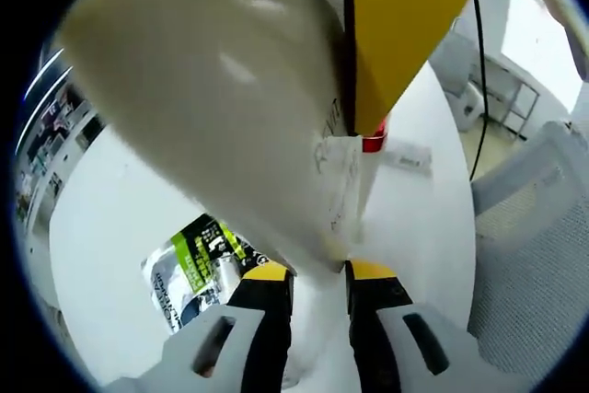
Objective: Arrange the skincare products in the storage area until every visible bottle or jar stands upright without overlapping.
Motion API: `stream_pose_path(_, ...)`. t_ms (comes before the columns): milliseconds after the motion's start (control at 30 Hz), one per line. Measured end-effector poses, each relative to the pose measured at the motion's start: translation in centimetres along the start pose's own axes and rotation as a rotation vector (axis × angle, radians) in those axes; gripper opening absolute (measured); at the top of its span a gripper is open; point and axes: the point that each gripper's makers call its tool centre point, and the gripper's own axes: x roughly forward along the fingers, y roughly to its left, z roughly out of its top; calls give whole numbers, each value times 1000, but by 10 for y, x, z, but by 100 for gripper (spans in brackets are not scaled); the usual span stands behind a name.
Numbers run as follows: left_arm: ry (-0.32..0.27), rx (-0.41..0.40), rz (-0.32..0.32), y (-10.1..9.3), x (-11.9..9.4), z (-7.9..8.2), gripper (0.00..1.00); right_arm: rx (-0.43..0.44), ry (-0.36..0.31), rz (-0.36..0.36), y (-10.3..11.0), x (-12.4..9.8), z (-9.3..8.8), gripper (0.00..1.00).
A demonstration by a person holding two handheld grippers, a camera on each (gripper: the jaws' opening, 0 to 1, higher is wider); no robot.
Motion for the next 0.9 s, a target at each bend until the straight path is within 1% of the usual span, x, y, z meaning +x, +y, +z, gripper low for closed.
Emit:
stream_pose_path(233, 3, 4, 2, -1, 0, 0, 19, -19, 8, -9, 0, 0, -1, 10)
stream_pose_path(400, 14, 10, 2, -1, 0, -1, 20, -22, 25, -33, -4, 1, -3, 12)
stream_pose_path(467, 16, 12, 4, -1, 0, -2, 22, -32, 54, -47, -7, 1, -9, 16)
stream_pose_path(533, 18, 16, 4, -1, 0, -2, 23, -33, 60, -59, -7, 1, -12, 19)
stream_pose_path(633, 16, 21, 6, -1, -1, 0, 24, -28, 45, -67, -5, -1, -11, 22)
stream_pose_path(767, 15, 24, 11, 0, -2, 1, 26, -30, 28, -92, -7, -5, -11, 30)
stream_pose_path(900, 9, 23, 19, 1, -6, 3, 28, -17, 20, -102, -7, -6, -15, 36)
